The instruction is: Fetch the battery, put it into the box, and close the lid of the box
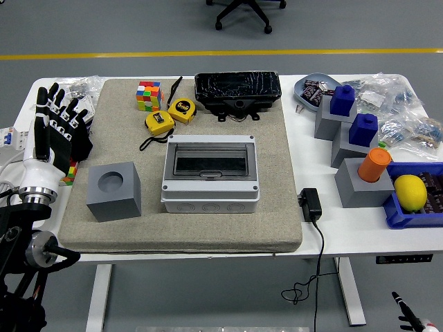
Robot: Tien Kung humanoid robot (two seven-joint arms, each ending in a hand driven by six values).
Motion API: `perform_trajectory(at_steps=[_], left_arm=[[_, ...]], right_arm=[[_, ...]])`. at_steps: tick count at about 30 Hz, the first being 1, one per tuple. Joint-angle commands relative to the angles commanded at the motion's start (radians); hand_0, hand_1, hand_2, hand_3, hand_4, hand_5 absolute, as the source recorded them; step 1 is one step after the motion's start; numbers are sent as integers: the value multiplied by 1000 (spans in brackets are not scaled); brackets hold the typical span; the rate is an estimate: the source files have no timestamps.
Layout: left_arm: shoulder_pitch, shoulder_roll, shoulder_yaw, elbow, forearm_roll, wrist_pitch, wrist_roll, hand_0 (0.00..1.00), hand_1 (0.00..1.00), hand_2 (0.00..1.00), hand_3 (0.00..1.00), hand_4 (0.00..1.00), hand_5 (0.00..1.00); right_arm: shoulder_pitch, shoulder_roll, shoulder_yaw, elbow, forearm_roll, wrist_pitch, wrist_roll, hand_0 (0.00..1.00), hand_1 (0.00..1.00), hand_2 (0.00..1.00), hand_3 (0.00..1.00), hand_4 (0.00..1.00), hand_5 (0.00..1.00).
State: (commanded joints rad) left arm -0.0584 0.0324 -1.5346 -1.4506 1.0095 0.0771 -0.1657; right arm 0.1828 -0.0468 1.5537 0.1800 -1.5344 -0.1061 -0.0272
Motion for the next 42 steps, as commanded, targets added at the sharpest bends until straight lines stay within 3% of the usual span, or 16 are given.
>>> perform_trajectory(at_steps=[1, 6, 7, 12, 13, 18, 19, 24, 25, 36, 37, 42], left_arm=[[-1, 1, 1, -1, 8, 4, 0, 820, 798, 711, 866, 998, 841], [-5, 3, -1, -6, 16, 12, -2, 820, 798, 711, 866, 998, 841], [-5, 3, -2, -7, 19, 12, -2, 826, 777, 635, 758, 998, 839], [-5, 4, -7, -10, 37, 15, 1, 826, 777, 635, 758, 998, 839], [-5, 3, -8, -10, 40, 16, 2, 877, 860, 766, 641, 998, 831], [-6, 3, -8, -12, 55, 18, 2, 877, 860, 766, 641, 998, 831], [-7, 3, -8, -12, 56, 18, 1, 925, 915, 809, 744, 998, 825], [-10, 3, -9, -11, 45, 20, -6, 925, 915, 809, 744, 998, 825], [-10, 3, -9, -10, 43, 22, -7, 922, 856, 751, 930, 998, 819], [-13, 5, -11, -12, 47, 16, -1, 893, 827, 723, 908, 998, 817], [-13, 5, -11, -12, 49, 15, 0, 896, 860, 777, 696, 998, 818], [-10, 4, -10, -12, 58, 13, 4, 896, 860, 777, 696, 998, 818]], right_arm=[[2, 0, -1, 0, 1, 0, 0, 992, 881, 816, 813, 998, 998], [8, 2, -1, 0, 2, 0, 1, 992, 881, 816, 813, 998, 998], [9, 3, -1, 0, 2, 0, 1, 988, 878, 815, 813, 998, 998], [13, 3, -4, 0, 7, 1, 2, 988, 878, 815, 813, 998, 998], [13, 3, -3, 0, 6, 1, 2, 988, 878, 813, 813, 998, 998], [12, 4, 1, 0, 1, 1, 1, 988, 878, 813, 813, 998, 998], [12, 4, 1, 0, 2, 1, 1, 988, 878, 813, 813, 998, 998], [14, 3, -5, 0, 7, 2, 1, 988, 878, 813, 813, 998, 998], [14, 3, -6, 0, 7, 2, 1, 988, 878, 813, 813, 998, 998], [18, 3, -5, 0, 7, 2, 2, 988, 878, 813, 813, 998, 998], [18, 3, -5, 0, 7, 2, 2, 990, 878, 813, 813, 998, 998], [15, 5, -1, 0, 3, 2, 1, 990, 878, 813, 813, 998, 998]])
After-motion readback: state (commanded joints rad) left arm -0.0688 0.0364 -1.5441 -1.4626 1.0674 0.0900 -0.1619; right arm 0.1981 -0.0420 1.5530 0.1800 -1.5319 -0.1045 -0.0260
